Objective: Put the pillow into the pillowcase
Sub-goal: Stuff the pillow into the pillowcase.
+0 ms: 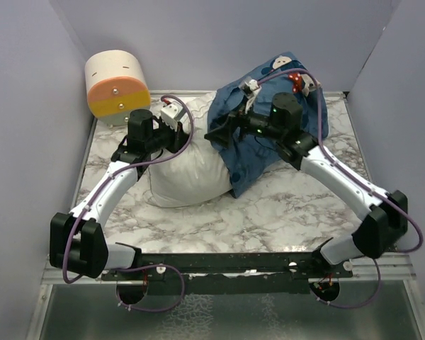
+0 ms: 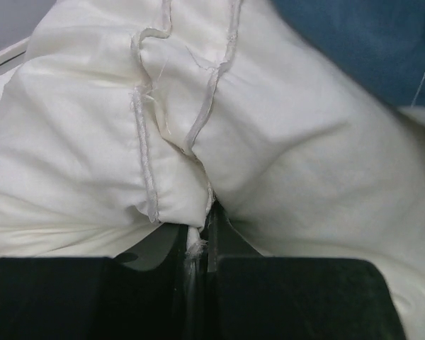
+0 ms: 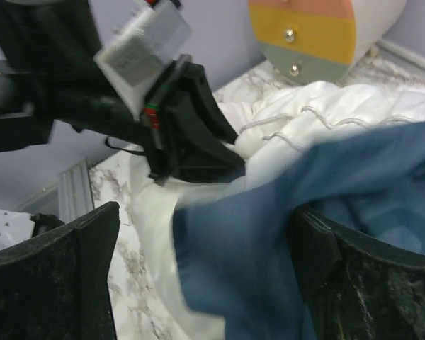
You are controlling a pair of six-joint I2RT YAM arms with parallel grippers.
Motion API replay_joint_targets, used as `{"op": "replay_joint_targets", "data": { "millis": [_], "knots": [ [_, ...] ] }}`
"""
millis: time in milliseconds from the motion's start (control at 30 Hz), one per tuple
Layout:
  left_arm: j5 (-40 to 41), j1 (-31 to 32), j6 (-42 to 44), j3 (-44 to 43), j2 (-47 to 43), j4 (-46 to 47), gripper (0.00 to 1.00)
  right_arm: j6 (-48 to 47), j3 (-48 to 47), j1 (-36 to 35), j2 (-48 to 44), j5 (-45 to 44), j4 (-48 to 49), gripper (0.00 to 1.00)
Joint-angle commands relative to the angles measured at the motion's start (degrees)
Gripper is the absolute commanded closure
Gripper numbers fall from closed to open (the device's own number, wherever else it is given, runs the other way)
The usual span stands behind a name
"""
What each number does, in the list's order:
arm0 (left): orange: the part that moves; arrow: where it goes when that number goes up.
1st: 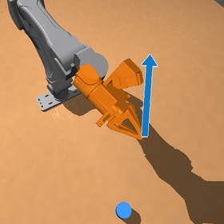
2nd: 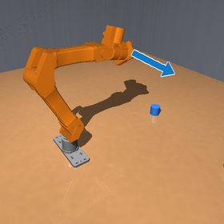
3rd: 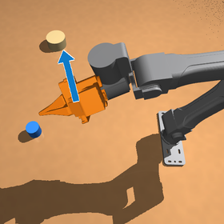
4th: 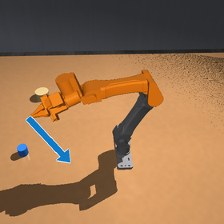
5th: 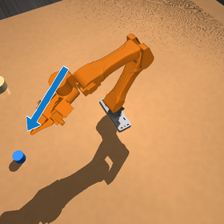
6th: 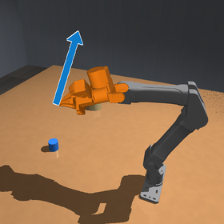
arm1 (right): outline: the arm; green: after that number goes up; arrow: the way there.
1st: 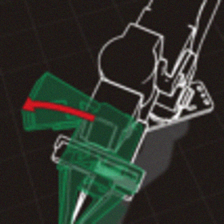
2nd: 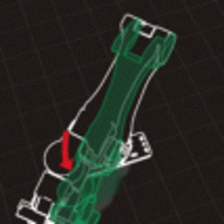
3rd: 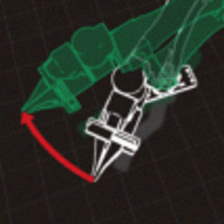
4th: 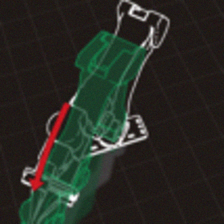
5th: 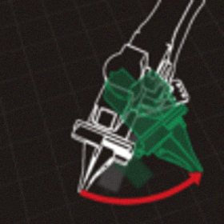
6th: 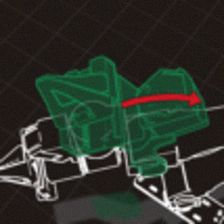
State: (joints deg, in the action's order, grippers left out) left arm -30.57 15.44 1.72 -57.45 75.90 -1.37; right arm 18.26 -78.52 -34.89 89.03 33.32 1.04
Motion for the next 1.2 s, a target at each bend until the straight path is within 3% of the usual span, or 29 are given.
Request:
{"op": "replay_joint_targets", "data": {
  "millis": [0, 433, 767, 867, 1000, 1167],
  "knots": [
    [1.68, 0.77, 0.99, 2.81, 0.02, -5.48, 1.00, -3.00, 8.47, 0.51, -12.62, -1.30, 6.36, 0.00],
    [2.47, 0.77, 1.10, 3.02, -0.84, -5.72, 1.00, -1.88, 29.71, 1.58, -26.34, -8.97, 9.73, 0.00],
    [2.65, 0.76, 1.21, 2.95, -0.93, -5.99, 1.00, -1.39, 35.85, 1.76, -31.64, -13.13, 9.21, 0.00],
    [2.65, 0.82, 1.15, 2.96, -0.86, -5.98, 1.00, 0.45, 36.32, 1.77, -30.28, -10.65, 9.87, 0.00],
    [2.61, 0.80, 1.23, 2.82, -0.91, -6.10, 1.00, 2.54, 35.41, 1.76, -26.16, -0.46, 11.87, 0.00],
    [2.88, 0.75, 1.45, 2.87, -0.93, -6.19, 1.00, 2.02, 36.37, 1.76, -25.90, -0.51, 13.27, 0.00]
  ]
}}
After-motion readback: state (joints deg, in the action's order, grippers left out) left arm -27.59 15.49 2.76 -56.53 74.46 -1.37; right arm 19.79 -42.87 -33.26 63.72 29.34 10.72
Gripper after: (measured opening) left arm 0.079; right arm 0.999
